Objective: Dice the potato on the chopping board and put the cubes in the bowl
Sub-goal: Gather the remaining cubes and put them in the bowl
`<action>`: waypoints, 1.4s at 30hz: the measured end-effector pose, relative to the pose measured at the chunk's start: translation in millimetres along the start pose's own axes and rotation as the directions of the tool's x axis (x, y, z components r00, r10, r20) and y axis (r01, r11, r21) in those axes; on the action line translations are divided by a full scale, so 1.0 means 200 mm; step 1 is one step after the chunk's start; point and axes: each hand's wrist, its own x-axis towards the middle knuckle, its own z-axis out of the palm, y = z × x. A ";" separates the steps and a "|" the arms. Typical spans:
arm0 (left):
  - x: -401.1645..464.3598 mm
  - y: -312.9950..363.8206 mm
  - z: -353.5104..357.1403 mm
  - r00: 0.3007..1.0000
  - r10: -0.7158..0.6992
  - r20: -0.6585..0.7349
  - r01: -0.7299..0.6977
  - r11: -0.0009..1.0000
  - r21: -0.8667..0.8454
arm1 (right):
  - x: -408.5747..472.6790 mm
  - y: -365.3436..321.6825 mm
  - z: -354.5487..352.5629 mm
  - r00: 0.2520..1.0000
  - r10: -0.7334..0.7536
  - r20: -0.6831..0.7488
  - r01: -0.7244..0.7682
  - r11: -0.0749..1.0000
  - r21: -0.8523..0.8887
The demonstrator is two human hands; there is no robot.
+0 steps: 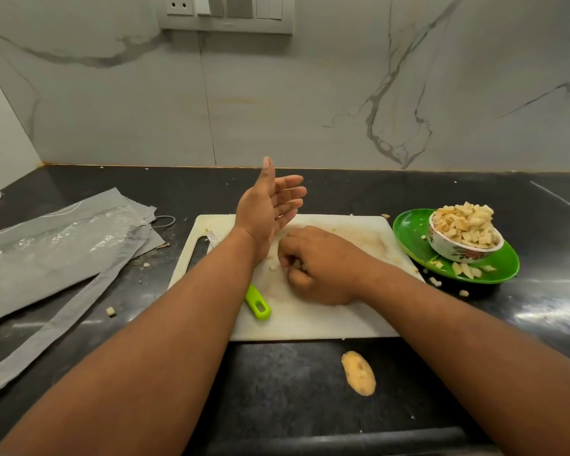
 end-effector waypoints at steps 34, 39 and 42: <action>-0.07 -0.04 0.10 0.997 -0.075 -0.025 0.072 0.992 -0.102 | -0.03 -0.01 0.02 0.994 0.097 -0.051 -0.102 0.988 -0.112; -0.07 -0.05 0.11 0.996 -0.089 -0.022 0.087 0.993 -0.073 | -0.02 0.01 0.03 0.991 0.115 -0.068 -0.123 0.984 -0.132; -0.08 -0.04 0.11 0.995 -0.089 -0.034 0.085 0.993 -0.088 | -0.02 0.02 0.04 0.985 0.133 -0.106 -0.146 0.981 -0.125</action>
